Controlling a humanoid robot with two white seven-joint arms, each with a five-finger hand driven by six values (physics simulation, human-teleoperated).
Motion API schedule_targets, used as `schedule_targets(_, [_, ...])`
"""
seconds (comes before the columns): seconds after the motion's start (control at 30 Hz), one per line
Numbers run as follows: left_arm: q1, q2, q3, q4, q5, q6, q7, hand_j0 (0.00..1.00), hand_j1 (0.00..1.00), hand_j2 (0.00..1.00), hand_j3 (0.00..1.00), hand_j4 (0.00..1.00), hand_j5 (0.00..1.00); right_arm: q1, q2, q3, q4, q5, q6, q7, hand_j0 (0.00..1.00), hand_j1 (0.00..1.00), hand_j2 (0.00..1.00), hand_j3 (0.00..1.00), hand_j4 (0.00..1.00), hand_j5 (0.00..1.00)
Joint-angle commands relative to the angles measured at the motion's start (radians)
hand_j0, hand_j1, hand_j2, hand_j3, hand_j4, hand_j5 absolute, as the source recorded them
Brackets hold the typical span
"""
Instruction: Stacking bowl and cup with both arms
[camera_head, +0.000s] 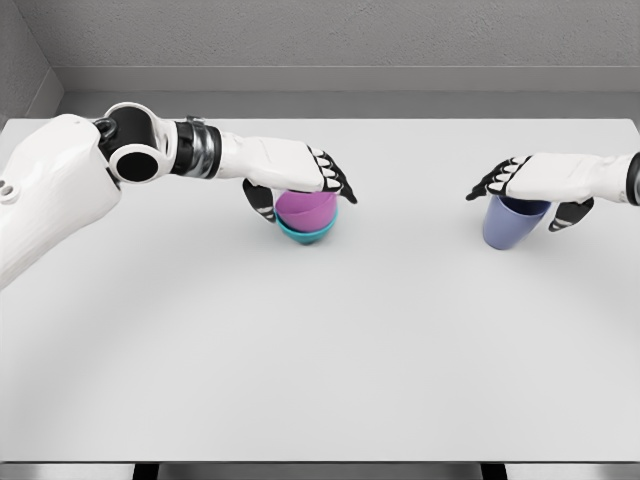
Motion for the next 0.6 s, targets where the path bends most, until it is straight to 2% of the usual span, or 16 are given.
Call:
schedule_targets(0.0, [0.000, 0.003, 0.008, 0.000, 0.006, 0.002, 0.000, 1.00, 1.00, 1.00, 1.00, 1.00, 1.00, 0.000, -0.001, -0.001, 0.000, -0.004, 0.002, 0.000, 1.00, 1.00, 1.00, 1.00, 1.00, 1.00])
schedule_targets(0.1, [-0.003, 0.009, 0.017, -0.003, 0.019, 0.002, 0.000, 1.00, 1.00, 1.00, 1.00, 1.00, 1.00, 0.000, -0.004, -0.001, 0.000, -0.004, 0.002, 0.000, 1.00, 1.00, 1.00, 1.00, 1.00, 1.00])
schedule_targets(0.3, [0.009, 0.073, 0.111, -0.043, 0.029, 0.002, 0.004, 1.00, 1.00, 1.00, 1.00, 1.00, 1.00, 0.000, -0.003, -0.001, 0.000, -0.004, 0.002, 0.000, 1.00, 1.00, 1.00, 1.00, 1.00, 1.00])
schedule_targets(0.37, [0.031, 0.150, 0.142, -0.111, 0.066, 0.002, 0.007, 1.00, 1.00, 1.00, 1.00, 1.00, 1.00, 0.000, -0.003, -0.001, 0.000, -0.004, 0.002, 0.000, 1.00, 1.00, 1.00, 1.00, 1.00, 1.00])
schedule_targets(0.5, [0.124, 0.338, 0.273, -0.255, 0.183, 0.002, 0.014, 1.00, 1.00, 1.00, 1.00, 1.00, 1.00, 0.000, -0.004, -0.001, 0.000, -0.004, 0.002, 0.000, 1.00, 1.00, 1.00, 1.00, 1.00, 1.00])
schedule_targets(0.57, [0.167, 0.386, 0.329, -0.261, 0.210, 0.002, 0.016, 1.00, 1.00, 1.00, 1.00, 1.00, 1.00, 0.000, -0.003, -0.001, 0.000, -0.004, 0.002, 0.000, 1.00, 1.00, 1.00, 1.00, 1.00, 1.00])
